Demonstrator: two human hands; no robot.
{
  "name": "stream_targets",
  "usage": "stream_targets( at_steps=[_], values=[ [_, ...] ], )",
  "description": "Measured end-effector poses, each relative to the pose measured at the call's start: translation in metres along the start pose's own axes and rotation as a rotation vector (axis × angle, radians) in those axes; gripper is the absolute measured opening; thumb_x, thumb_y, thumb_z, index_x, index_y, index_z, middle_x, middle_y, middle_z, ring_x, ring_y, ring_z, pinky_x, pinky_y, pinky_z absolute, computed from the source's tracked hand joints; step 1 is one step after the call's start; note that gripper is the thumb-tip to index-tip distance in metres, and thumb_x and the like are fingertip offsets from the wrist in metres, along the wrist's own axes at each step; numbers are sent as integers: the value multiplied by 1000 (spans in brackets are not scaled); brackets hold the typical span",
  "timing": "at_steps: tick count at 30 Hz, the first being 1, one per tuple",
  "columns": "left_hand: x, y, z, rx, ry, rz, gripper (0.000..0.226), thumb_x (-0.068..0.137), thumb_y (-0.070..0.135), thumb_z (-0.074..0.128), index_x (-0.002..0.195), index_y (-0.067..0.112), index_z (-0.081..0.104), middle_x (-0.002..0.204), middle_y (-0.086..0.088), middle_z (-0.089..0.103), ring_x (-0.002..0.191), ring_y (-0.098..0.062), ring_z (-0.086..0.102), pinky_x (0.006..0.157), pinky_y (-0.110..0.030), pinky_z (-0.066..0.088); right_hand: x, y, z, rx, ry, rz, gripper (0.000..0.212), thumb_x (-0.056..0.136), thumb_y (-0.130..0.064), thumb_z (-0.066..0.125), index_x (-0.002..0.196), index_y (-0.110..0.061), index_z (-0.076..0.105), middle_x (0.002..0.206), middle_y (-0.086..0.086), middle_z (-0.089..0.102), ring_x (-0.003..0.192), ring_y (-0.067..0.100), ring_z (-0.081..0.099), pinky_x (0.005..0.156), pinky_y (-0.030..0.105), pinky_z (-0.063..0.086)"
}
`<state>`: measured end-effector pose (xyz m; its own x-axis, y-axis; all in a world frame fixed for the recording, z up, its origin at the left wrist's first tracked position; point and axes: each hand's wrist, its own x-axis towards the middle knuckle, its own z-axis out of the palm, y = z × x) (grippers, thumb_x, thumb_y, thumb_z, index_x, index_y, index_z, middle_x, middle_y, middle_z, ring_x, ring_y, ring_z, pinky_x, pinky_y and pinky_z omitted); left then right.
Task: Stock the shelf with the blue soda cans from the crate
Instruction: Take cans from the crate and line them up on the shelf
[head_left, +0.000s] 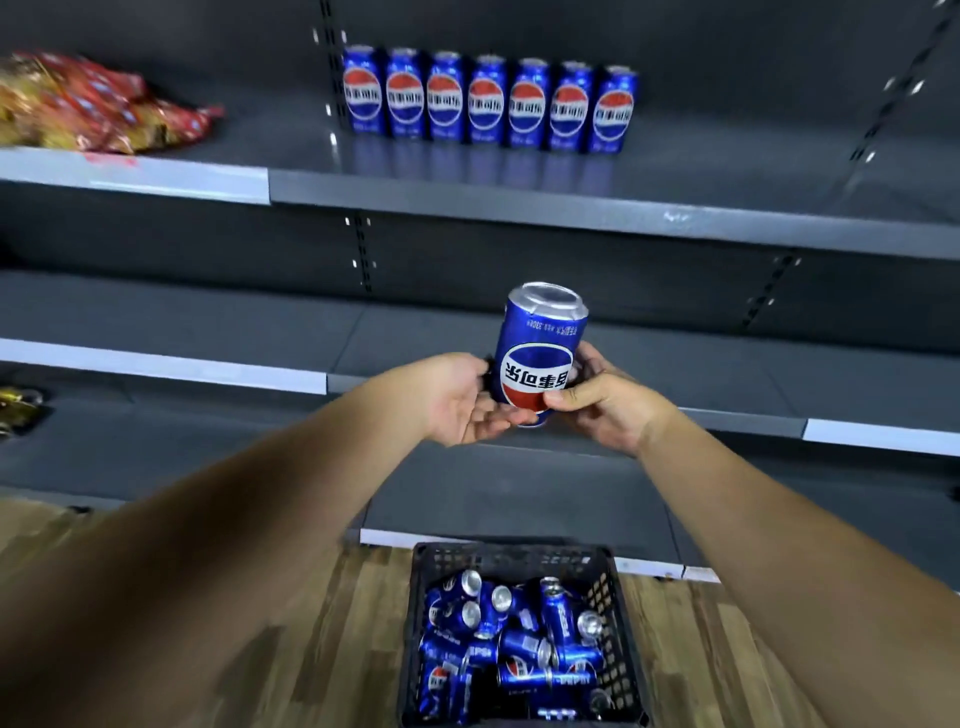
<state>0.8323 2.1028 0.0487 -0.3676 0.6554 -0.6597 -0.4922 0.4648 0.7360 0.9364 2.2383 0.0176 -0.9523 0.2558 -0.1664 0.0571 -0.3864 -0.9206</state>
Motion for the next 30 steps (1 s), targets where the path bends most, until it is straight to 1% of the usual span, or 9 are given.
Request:
stream_targets(
  at_steps=[3, 8, 13, 15, 19, 22, 24, 26, 30],
  values=[
    [-20, 15, -3, -15, -12, 36, 59, 98, 58, 18, 95, 12, 55, 57, -16, 67, 42, -14, 64, 35, -16, 46, -5, -22, 16, -192, -6, -19, 71, 50, 14, 65, 108, -24, 53, 79, -11, 71, 75, 8, 68, 72, 32, 50],
    [-52, 36, -11, -44, -14, 133, 60, 89, 68, 25, 109, 17, 50, 63, -25, 67, 47, -26, 67, 38, -22, 51, -2, -46, 39, -313, 32, -166, 82, 45, 19, 70, 115, -23, 55, 97, 2, 70, 96, 20, 64, 84, 32, 52],
    [-68, 52, -17, 8, -9, 207, 59, 88, 65, 38, 114, 14, 53, 88, -20, 66, 52, -32, 68, 42, -28, 55, -14, -59, 67, -553, 70, -391, 70, 65, 28, 65, 107, -26, 48, 96, -8, 59, 82, -1, 58, 57, 16, 52],
    [-71, 56, -17, 11, -11, 238, 55, 89, 61, 42, 105, 11, 57, 89, -16, 66, 56, -31, 68, 50, -29, 57, -16, -59, 73, -624, 97, -467, 65, 67, 20, 71, 105, -27, 46, 100, -9, 55, 85, -2, 57, 58, 20, 54],
    [-79, 62, -15, -11, 16, 318, 35, 91, 48, 51, 93, 14, 59, 89, -13, 64, 73, -27, 63, 64, -37, 54, -13, -59, 79, -854, 266, -580, 56, 56, -22, 72, 101, -40, 45, 112, 1, 52, 99, 9, 51, 85, 22, 45],
    [-88, 67, -12, -119, -38, 412, 22, 93, 34, 55, 113, 24, 57, 93, -7, 65, 72, -23, 63, 49, -35, 57, -16, -67, 85, -832, 320, -584, 42, 67, -21, 66, 99, -43, 49, 108, -2, 56, 93, 4, 53, 84, 16, 43],
    [-94, 69, -11, -164, -46, 503, 29, 93, 26, 58, 121, 31, 55, 99, -2, 65, 76, -21, 64, 45, -35, 55, -19, -73, 91, -723, 430, -601, 9, 80, -24, 65, 87, -30, 63, 88, -3, 64, 80, 10, 58, 76, 22, 47],
    [-98, 71, -10, -159, -31, 588, 36, 90, 21, 62, 124, 33, 56, 106, -2, 65, 83, -20, 64, 52, -35, 56, -18, -74, 91, -521, 485, -508, 11, 86, -24, 62, 76, -19, 66, 75, -2, 67, 69, 14, 61, 73, 27, 50],
    [-103, 72, -6, -110, 0, 732, 43, 88, 18, 65, 126, 34, 57, 113, 0, 64, 95, -19, 64, 62, -34, 56, -13, -76, 103, -288, 629, -311, 14, 90, -19, 56, 91, -7, 62, 87, 9, 64, 78, 22, 60, 84, 36, 50]
  ],
)
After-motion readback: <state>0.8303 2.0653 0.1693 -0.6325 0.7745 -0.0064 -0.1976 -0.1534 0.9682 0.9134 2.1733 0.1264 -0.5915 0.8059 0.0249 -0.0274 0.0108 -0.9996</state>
